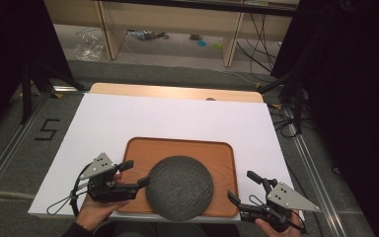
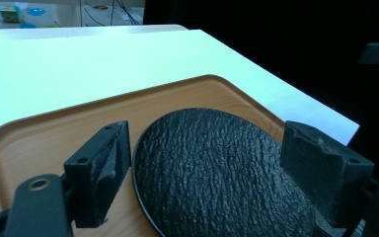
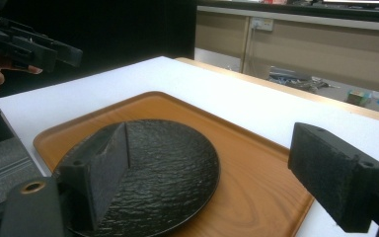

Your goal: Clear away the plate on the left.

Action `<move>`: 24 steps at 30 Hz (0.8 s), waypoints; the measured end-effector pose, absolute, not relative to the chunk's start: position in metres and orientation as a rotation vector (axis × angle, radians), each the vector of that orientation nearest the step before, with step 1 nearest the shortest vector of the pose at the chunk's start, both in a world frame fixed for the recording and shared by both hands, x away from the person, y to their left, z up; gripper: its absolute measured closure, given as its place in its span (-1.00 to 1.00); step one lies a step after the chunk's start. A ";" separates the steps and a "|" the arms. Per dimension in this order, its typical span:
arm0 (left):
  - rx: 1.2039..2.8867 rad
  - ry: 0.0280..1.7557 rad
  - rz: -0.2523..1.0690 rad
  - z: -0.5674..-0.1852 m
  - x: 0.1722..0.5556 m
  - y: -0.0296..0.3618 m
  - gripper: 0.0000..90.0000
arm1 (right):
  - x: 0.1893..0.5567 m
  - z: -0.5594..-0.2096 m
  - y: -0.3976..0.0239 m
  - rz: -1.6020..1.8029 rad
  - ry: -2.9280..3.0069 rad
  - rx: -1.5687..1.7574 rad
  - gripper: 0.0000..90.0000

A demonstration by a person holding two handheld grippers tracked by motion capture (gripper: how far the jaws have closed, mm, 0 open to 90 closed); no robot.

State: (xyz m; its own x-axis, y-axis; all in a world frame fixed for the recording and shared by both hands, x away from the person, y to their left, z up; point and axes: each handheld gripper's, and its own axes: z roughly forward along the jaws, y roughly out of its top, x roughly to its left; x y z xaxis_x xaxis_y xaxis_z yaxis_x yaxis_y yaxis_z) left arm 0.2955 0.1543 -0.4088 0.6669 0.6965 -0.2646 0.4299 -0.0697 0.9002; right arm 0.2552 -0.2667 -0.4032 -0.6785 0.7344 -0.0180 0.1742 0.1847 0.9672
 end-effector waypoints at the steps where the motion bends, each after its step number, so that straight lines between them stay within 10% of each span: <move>1: 1.704 0.920 0.283 -0.409 0.295 0.154 -0.57 | 0.255 -0.403 -0.267 1.513 1.979 0.852 -0.62; 24: 1.735 0.862 0.304 -0.405 0.272 0.149 -0.57 | 0.254 -0.404 -0.265 1.510 2.017 0.843 -0.64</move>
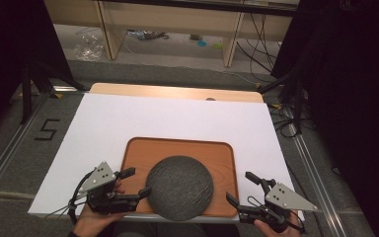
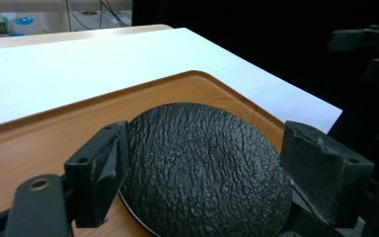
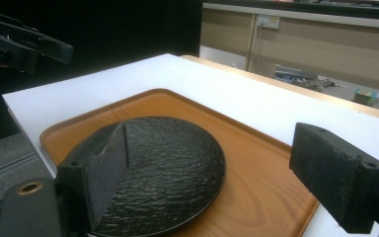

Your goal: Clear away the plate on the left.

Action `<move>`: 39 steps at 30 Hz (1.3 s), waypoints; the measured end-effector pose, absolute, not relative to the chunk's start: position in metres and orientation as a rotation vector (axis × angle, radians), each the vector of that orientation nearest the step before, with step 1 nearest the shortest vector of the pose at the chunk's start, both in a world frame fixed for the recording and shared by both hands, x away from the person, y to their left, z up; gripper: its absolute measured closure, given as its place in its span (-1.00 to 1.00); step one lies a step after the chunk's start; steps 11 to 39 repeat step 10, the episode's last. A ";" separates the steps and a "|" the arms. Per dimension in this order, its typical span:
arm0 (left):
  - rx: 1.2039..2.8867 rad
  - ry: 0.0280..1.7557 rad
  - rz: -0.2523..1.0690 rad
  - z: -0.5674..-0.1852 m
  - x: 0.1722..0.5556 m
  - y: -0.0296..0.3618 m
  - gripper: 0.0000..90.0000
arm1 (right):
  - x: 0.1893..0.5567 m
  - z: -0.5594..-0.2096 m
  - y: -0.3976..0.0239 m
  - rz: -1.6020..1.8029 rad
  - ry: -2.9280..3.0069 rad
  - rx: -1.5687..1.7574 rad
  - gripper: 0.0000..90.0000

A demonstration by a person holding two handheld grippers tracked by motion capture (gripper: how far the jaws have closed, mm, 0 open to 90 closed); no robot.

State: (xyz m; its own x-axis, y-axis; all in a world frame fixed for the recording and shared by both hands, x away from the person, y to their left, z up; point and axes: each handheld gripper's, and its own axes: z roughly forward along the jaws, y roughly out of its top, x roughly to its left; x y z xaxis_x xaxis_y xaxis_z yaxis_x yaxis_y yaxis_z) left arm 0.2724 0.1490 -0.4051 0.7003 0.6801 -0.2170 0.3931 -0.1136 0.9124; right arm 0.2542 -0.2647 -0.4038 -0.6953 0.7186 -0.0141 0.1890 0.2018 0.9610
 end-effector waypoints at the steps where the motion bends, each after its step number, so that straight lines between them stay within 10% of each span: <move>1: 1.740 0.851 0.305 -0.405 0.273 0.149 -0.56 | 0.256 -0.405 -0.263 1.540 2.002 0.829 -0.64; 39: 1.730 0.869 0.303 -0.406 0.275 0.150 -0.57 | 0.255 -0.404 -0.264 1.514 2.023 0.830 -0.64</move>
